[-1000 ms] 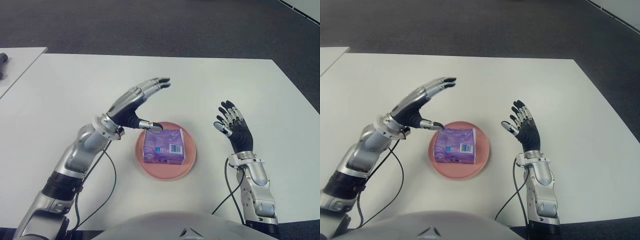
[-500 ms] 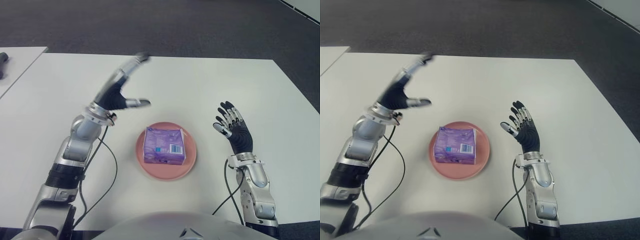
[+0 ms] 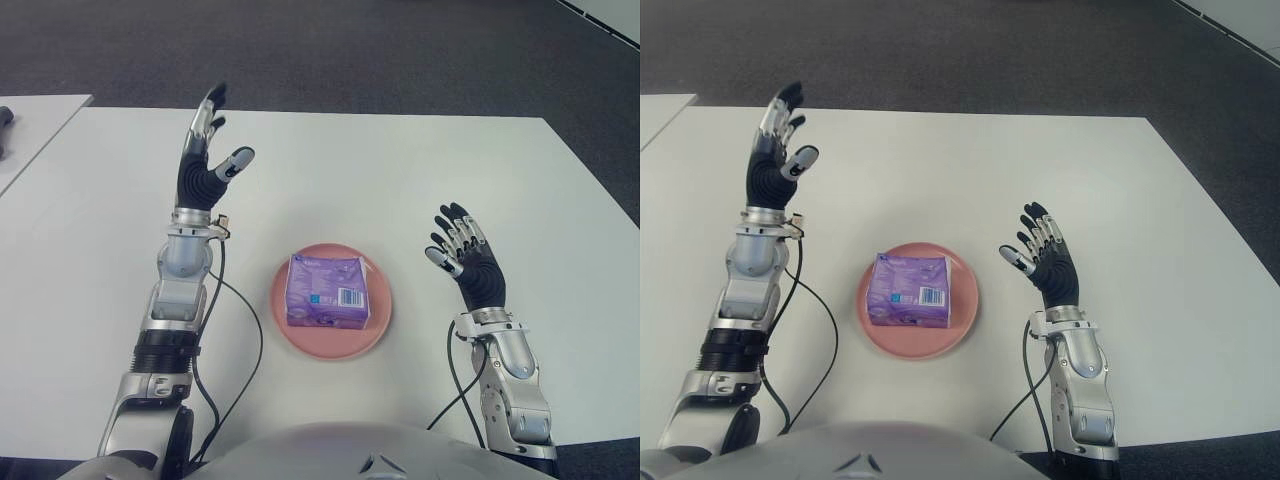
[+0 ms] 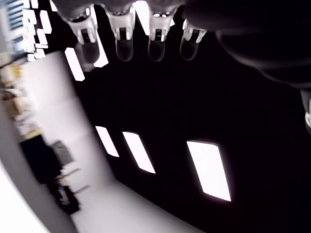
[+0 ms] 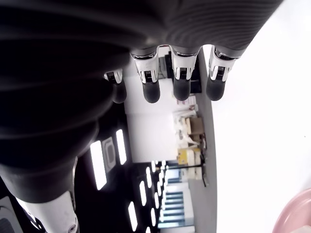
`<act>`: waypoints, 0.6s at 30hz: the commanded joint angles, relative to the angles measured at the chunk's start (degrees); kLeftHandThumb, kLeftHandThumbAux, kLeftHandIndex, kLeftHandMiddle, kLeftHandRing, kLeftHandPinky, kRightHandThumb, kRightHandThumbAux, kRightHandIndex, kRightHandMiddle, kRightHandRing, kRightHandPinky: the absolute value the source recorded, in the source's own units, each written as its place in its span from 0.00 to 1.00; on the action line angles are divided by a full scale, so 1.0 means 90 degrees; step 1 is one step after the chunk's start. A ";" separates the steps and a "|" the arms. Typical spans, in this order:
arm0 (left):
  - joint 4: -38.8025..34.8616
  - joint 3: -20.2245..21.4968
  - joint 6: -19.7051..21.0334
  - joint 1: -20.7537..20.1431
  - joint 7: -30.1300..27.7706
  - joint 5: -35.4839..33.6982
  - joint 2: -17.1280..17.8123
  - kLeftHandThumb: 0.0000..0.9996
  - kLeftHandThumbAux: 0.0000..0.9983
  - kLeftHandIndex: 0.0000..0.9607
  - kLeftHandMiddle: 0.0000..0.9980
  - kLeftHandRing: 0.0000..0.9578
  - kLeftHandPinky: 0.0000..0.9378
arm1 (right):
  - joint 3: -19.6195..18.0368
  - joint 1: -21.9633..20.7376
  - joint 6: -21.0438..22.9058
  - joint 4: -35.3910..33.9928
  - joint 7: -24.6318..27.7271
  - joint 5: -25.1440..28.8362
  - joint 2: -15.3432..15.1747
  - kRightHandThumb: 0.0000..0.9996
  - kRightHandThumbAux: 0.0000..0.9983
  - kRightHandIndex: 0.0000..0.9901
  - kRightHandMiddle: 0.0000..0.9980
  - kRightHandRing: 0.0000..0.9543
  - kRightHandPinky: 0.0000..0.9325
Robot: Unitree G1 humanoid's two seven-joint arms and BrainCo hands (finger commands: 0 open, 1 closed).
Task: Put the tissue paper into the plate.
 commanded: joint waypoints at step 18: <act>0.1338 0.0307 0.0152 0.0318 0.0681 -0.0158 -0.0526 0.00 0.34 0.00 0.00 0.00 0.00 | 0.0078 0.0208 0.0160 -0.0174 -0.0055 -0.0083 0.0058 0.00 0.76 0.00 0.00 0.00 0.00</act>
